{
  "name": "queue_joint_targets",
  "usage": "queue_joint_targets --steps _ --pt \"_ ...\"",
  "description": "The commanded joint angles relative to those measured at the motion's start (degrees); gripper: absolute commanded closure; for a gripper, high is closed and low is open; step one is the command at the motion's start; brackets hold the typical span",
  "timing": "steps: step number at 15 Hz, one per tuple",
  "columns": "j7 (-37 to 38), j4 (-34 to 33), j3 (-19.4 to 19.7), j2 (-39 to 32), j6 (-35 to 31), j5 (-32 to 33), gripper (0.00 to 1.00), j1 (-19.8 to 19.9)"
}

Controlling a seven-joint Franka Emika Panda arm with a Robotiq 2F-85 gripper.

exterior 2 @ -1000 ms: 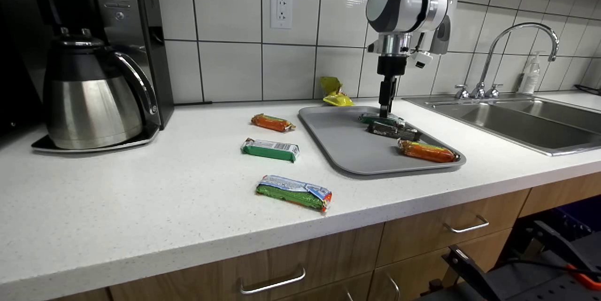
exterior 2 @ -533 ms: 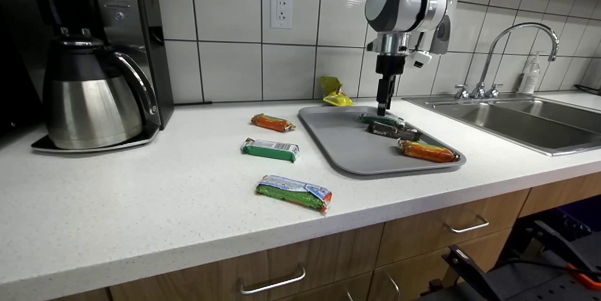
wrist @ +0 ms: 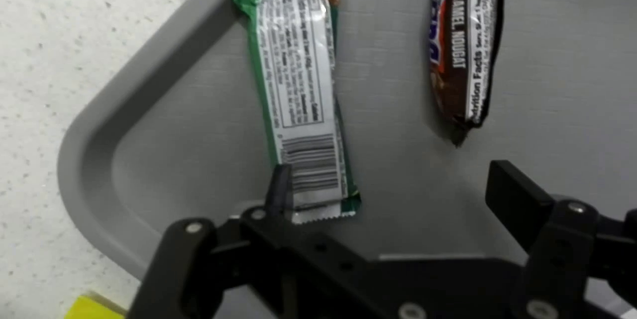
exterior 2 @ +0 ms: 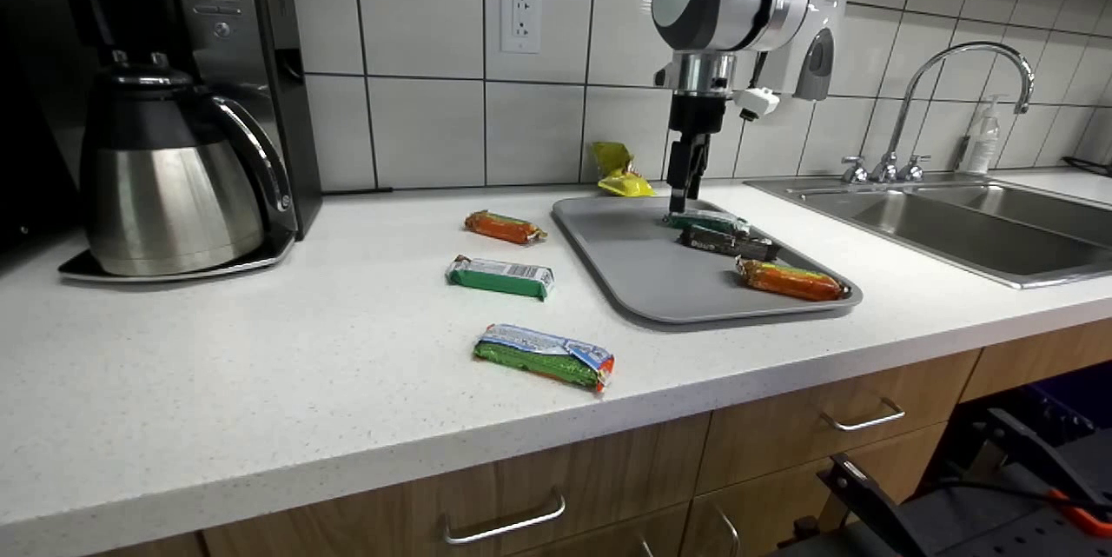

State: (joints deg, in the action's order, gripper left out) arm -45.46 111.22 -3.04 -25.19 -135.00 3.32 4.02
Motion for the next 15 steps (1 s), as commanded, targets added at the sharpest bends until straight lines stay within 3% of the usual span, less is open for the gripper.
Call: queue_joint_targets --steps 1,7,15 --pt "4.84 3.64 -1.1 3.3 -2.44 0.14 0.0 -1.57" --pt "12.34 3.39 -2.75 2.76 -3.13 0.01 0.0 -4.47" --pt "15.78 -0.3 -4.51 0.36 -3.5 1.48 0.0 -6.74"
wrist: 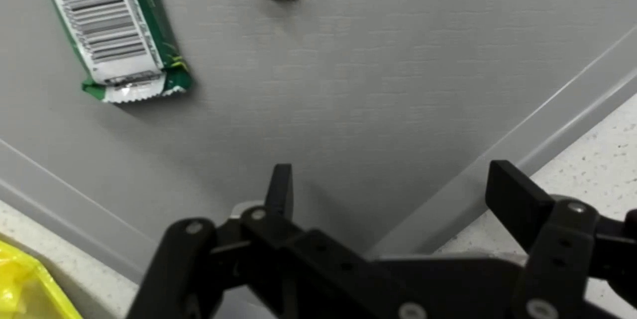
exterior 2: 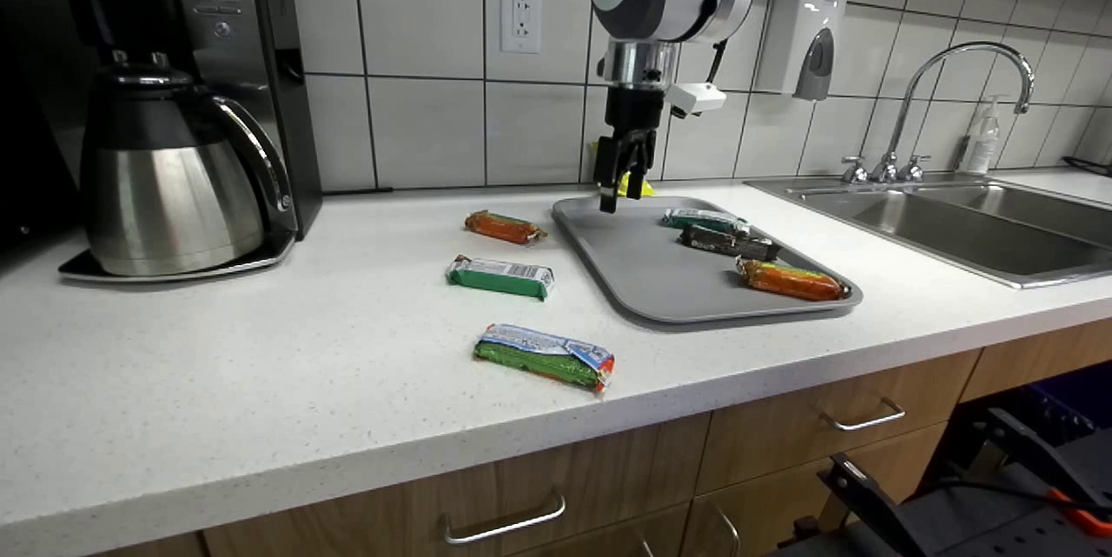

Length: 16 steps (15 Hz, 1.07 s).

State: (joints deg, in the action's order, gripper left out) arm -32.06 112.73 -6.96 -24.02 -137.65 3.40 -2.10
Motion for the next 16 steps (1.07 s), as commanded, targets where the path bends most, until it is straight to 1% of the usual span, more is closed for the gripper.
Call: queue_joint_targets --steps 1,3,9,16 --pt "2.9 -2.11 -0.62 -1.03 -1.6 1.69 0.0 -1.12" --pt "3.47 -2.69 -0.78 -1.61 -2.62 2.23 0.0 -1.96" --pt "3.78 -5.09 -2.15 -2.74 -2.33 2.53 0.0 -3.82" --pt "6.09 -10.71 -3.62 -6.22 -0.19 1.64 0.0 -6.18"
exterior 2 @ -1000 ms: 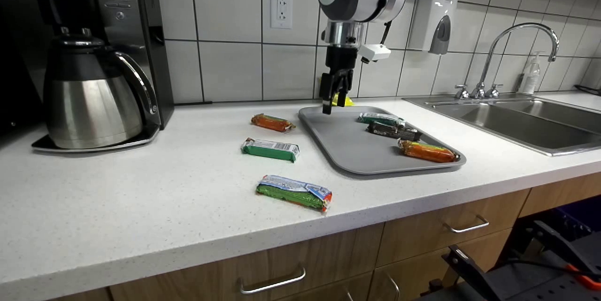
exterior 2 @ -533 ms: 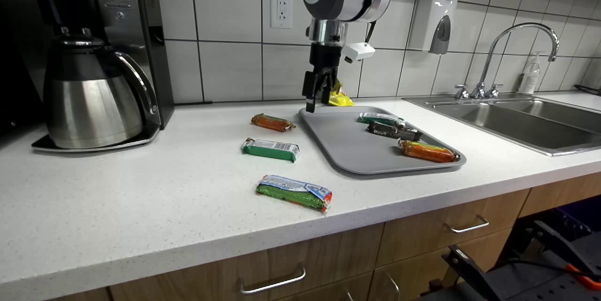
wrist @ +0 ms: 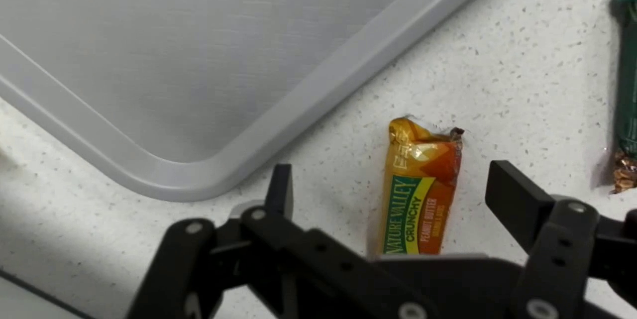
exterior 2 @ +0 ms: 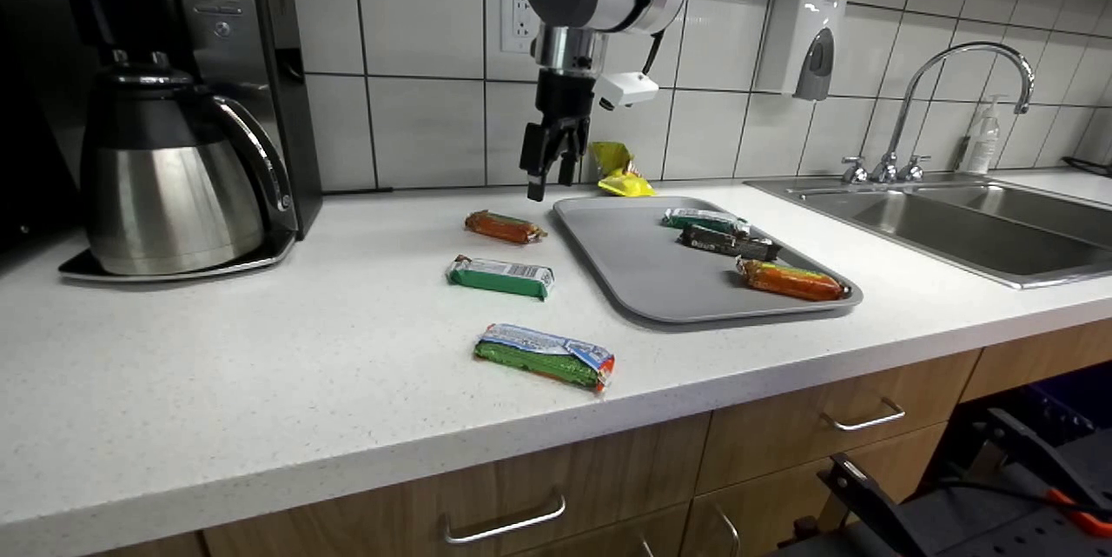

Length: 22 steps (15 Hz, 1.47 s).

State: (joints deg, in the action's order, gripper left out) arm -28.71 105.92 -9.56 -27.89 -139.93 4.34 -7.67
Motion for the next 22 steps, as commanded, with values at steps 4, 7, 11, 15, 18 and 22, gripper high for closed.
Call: queue_joint_targets --steps 4,7,11,15,18,22 --pt "4.0 -7.41 -1.89 -5.87 1.88 0.45 0.0 -1.81" --pt "4.73 -9.61 -1.85 -8.41 1.38 0.98 0.0 -2.8" --pt "4.88 -12.31 -1.7 -11.26 1.65 1.19 0.0 -3.38" --pt "5.75 -14.3 -1.08 -12.83 1.68 1.63 0.0 -3.68" --pt "6.15 -15.39 -1.02 -13.53 2.49 1.57 0.0 -3.59" --pt "7.06 -15.94 -0.2 -13.63 3.4 2.72 0.0 -4.1"
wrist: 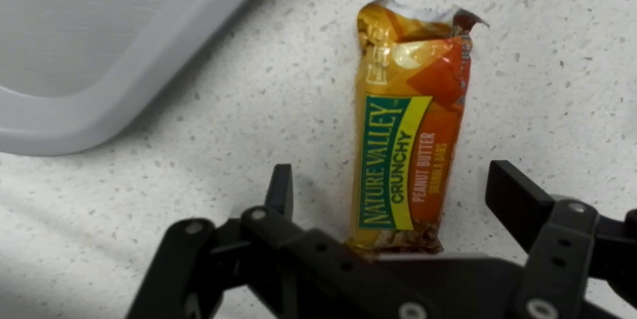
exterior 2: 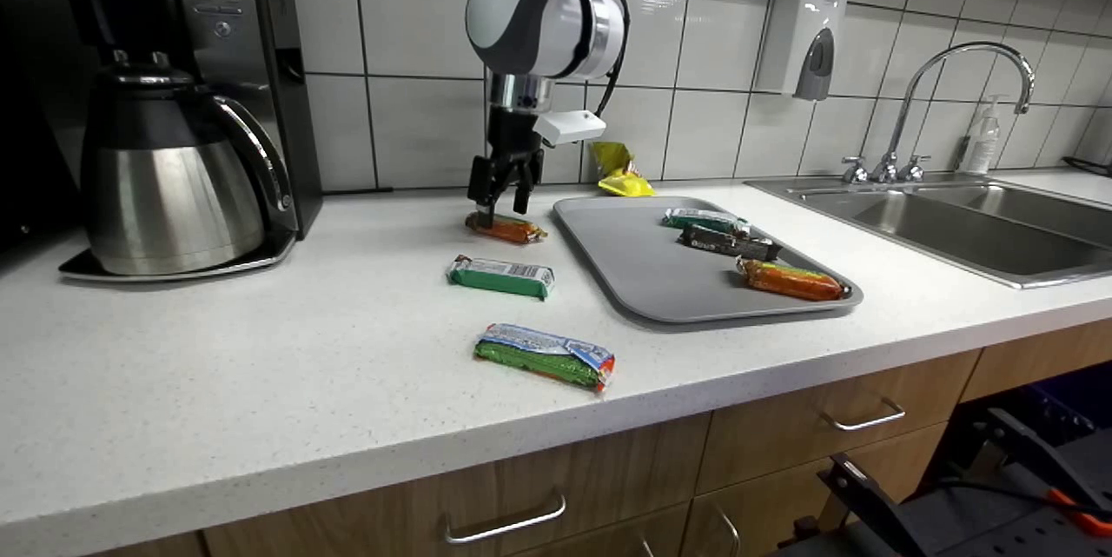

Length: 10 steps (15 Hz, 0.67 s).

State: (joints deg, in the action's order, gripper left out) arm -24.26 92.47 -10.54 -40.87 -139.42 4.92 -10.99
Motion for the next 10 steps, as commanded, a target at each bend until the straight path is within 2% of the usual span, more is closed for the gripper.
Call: queue_joint_targets --steps 1,10 --pt "2.97 -2.62 0.98 -0.64 3.15 2.64 0.0 -0.92" --pt "3.04 -3.79 0.62 -0.89 6.49 3.08 0.0 -0.6"
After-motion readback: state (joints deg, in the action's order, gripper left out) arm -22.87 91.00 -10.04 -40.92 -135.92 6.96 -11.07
